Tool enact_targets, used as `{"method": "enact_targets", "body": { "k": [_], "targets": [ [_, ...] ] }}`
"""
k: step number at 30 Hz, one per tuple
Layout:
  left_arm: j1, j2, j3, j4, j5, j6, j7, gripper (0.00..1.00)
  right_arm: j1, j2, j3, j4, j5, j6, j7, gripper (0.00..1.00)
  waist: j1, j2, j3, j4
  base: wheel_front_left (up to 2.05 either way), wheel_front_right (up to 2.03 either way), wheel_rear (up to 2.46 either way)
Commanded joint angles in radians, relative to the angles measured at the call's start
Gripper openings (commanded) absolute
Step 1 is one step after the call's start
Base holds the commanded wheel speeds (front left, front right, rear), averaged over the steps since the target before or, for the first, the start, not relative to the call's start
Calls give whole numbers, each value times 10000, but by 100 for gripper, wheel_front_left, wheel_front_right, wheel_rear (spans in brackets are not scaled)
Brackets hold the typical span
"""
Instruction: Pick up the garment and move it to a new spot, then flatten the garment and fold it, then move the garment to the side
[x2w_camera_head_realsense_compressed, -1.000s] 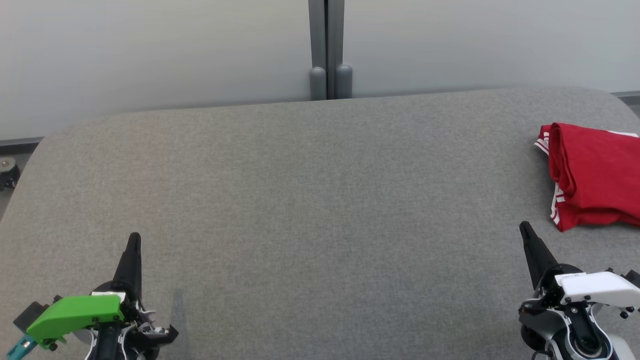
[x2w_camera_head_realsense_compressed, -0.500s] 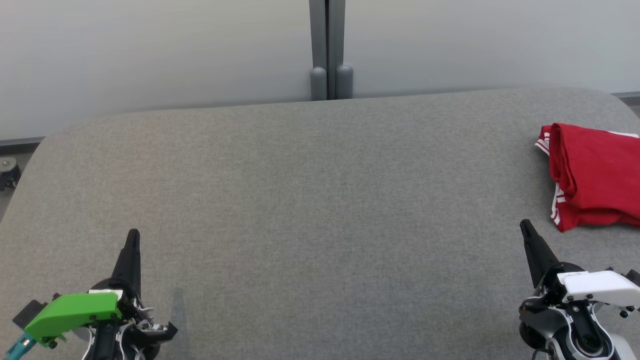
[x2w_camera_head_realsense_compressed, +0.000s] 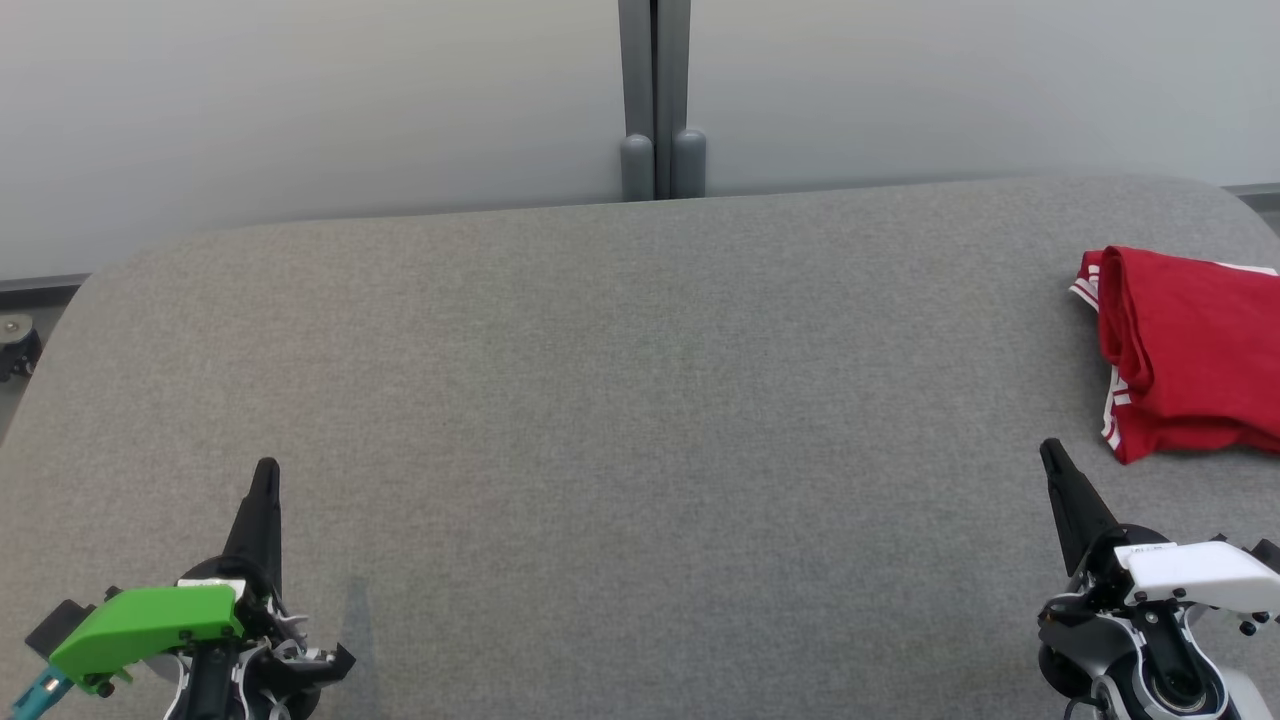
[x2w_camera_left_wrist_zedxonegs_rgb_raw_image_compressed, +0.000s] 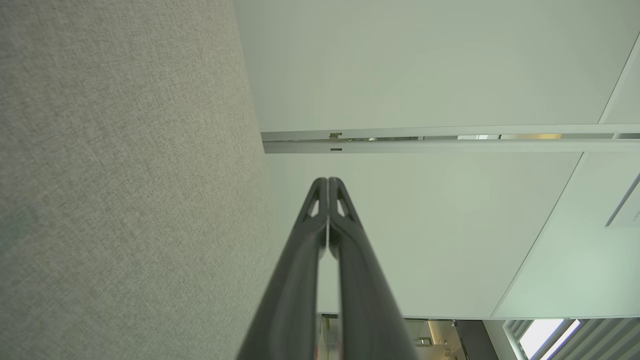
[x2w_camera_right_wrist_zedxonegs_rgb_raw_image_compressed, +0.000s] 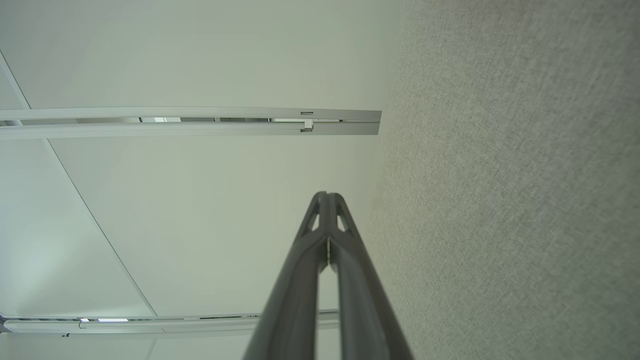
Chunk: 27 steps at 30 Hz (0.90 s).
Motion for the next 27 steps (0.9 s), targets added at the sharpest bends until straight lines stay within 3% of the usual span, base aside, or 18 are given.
{"method": "enact_targets", "body": {
  "k": [1, 27],
  "targets": [
    [-138, 65, 21, -33, -32, -33, 34, 0, -66, -52, -18, -37, 19, 0, 35, 0, 0, 0, 0, 0, 0, 0, 0],
    [-138, 65, 19, -33, -33, -33, 33, 0, -66, -53, -18, -37, 19, 0, 35, 0, 0, 0, 0, 0, 0, 0, 0]
  ]
}}
